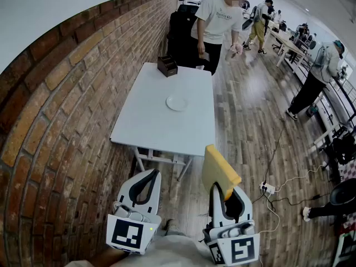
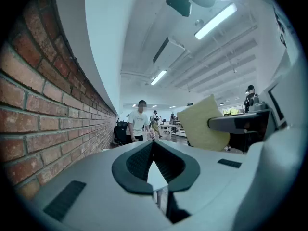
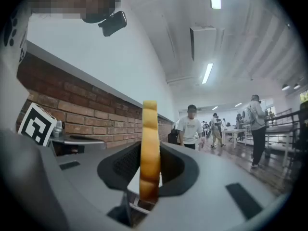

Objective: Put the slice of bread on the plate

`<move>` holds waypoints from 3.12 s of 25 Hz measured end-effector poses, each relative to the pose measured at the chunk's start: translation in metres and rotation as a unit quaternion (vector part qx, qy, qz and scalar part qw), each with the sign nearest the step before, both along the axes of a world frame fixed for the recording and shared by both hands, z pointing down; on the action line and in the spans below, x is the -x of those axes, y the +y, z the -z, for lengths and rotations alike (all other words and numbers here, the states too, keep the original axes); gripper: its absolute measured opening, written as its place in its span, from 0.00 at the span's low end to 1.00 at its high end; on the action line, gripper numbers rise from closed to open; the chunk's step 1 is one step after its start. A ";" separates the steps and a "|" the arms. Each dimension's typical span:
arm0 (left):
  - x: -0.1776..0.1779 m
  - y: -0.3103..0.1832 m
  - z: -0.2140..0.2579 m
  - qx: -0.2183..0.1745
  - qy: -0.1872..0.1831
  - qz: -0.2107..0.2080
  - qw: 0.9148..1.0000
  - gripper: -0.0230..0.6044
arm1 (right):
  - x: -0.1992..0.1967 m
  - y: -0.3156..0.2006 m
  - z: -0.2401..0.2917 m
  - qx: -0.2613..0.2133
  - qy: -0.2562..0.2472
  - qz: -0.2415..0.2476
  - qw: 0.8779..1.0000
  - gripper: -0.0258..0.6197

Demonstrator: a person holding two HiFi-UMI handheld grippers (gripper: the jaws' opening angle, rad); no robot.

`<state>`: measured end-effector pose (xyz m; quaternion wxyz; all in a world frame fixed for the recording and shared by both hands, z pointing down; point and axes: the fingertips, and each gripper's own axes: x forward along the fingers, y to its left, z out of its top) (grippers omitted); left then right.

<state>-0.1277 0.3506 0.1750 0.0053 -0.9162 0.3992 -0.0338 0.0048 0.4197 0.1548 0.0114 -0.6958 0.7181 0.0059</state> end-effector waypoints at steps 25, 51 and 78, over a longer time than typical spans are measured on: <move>-0.019 -0.003 0.000 -0.003 -0.009 0.023 1.000 0.05 | -0.029 -0.005 0.006 -0.032 -0.009 0.006 0.999 0.20; -0.022 -0.029 -0.008 -0.007 -0.010 0.090 0.996 0.05 | -0.059 -0.041 -0.009 -0.026 -0.014 0.035 0.999 0.19; -0.050 -0.171 -0.025 0.015 0.002 0.044 0.999 0.05 | -0.067 -0.173 -0.027 0.001 0.005 0.013 1.000 0.19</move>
